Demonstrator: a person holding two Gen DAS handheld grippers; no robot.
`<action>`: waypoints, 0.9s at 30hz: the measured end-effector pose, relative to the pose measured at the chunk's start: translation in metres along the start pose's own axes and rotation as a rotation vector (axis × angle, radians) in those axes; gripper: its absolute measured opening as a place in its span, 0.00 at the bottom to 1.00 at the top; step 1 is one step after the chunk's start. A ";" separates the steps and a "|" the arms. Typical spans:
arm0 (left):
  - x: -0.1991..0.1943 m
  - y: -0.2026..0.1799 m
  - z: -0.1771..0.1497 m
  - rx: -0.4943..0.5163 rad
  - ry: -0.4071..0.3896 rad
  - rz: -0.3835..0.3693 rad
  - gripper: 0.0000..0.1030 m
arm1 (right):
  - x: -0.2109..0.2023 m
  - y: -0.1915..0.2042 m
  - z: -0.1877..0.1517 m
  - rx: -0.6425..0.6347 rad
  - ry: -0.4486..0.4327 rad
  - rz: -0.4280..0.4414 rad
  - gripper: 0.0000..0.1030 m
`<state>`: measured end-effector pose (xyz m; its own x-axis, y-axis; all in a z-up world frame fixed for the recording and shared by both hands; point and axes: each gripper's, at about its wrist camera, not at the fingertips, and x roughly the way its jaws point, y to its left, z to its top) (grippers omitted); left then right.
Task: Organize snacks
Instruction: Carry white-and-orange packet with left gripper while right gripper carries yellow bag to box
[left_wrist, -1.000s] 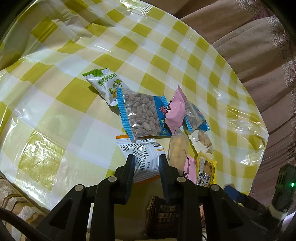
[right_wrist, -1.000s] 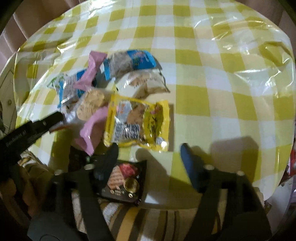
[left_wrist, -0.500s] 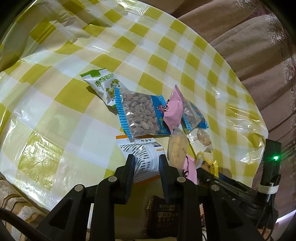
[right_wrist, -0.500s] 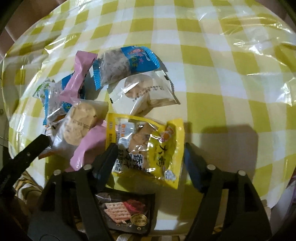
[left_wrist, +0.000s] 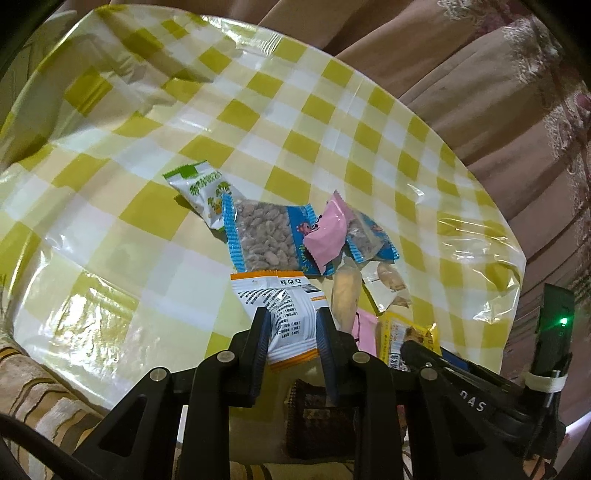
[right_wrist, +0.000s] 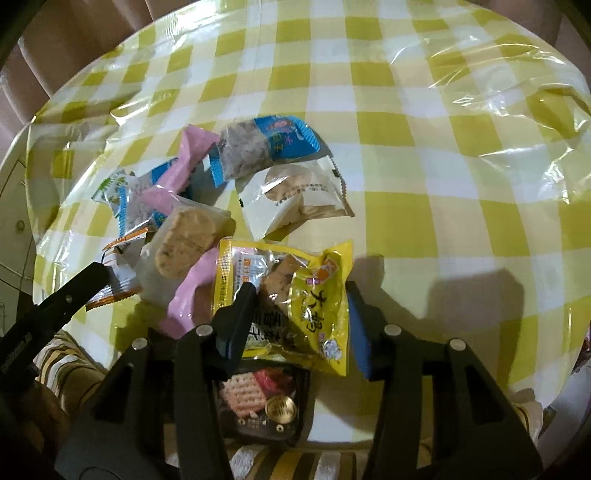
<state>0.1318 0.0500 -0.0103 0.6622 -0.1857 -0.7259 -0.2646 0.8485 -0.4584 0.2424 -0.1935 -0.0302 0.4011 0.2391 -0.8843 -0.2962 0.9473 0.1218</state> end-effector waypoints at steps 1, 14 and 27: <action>-0.003 -0.001 -0.001 0.005 -0.007 0.000 0.26 | -0.003 -0.002 -0.001 0.004 -0.004 0.003 0.50; -0.034 -0.022 -0.012 0.052 -0.082 0.034 0.26 | -0.052 -0.040 -0.022 0.085 -0.066 0.046 0.50; -0.036 -0.089 -0.040 0.167 -0.027 -0.050 0.26 | -0.096 -0.096 -0.053 0.169 -0.111 0.030 0.50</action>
<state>0.1040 -0.0389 0.0362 0.6910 -0.2180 -0.6892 -0.1123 0.9095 -0.4002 0.1859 -0.3189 0.0191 0.4902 0.2810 -0.8251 -0.1636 0.9595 0.2295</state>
